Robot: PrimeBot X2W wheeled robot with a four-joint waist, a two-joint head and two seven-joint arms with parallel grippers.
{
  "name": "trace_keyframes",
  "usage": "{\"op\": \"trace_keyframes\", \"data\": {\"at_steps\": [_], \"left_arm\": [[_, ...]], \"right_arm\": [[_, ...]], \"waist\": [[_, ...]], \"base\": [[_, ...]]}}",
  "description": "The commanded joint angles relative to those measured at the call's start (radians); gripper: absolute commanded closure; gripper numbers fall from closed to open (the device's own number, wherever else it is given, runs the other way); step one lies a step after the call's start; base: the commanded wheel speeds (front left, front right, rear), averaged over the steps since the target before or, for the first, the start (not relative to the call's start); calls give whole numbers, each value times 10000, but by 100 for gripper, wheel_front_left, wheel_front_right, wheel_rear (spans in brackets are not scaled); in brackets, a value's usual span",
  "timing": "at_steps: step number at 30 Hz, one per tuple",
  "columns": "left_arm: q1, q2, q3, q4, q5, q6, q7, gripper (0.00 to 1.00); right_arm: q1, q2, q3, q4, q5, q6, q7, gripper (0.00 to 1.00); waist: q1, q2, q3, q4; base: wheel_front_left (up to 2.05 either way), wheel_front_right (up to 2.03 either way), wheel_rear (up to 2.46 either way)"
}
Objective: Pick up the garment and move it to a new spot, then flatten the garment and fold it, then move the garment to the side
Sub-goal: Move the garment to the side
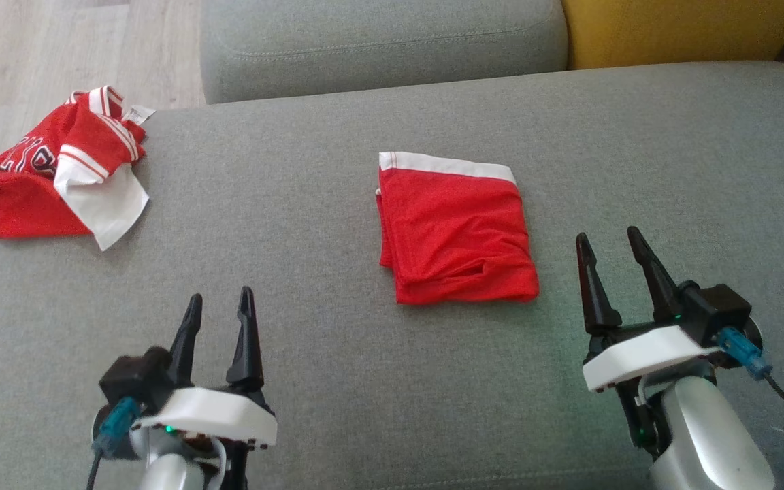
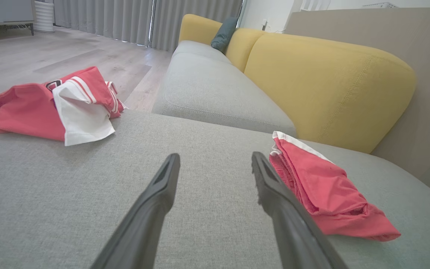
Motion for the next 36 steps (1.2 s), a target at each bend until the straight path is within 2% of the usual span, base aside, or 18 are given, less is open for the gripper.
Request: {"op": "trace_keyframes", "data": {"at_steps": [1, 17, 21, 26, 31, 36], "left_arm": [[-235, 26, 241, -275, 93, 56, -122, 0], [-195, 26, 183, -289, 75, 81, -122, 0], [-258, 26, 160, -336, 84, 98, -122, 0], [-463, 26, 110, -427, 116, 98, -122, 0], [-721, 26, -51, -508, 47, 92, -122, 0], [-1029, 26, -196, -521, -15, 95, -122, 0]], "right_arm": [[-197, 99, 268, -307, 53, 65, -91, 0], [-181, 100, 219, -334, -6, 65, 66, 0], [-351, 100, 86, -298, -157, 65, 410, 0], [-1046, 50, -250, -75, -330, 65, 1671, 0], [-2203, -564, -72, 463, 270, 65, 3554, 0], [-3316, -1153, 294, 1128, 1059, 65, 4831, 0]], "waist": [[0, 0, -7, -1], [0, 0, -7, 47], [0, 0, 141, 88], [0, 0, 534, 207], [0, 0, 1145, 456], [0, 0, 1785, 831]], "base": [[0, 0, 0], [0, 0, 0], [0, 0, 0], [0, 0, 0], [0, 0, 0], [0, 0, 0]]}}
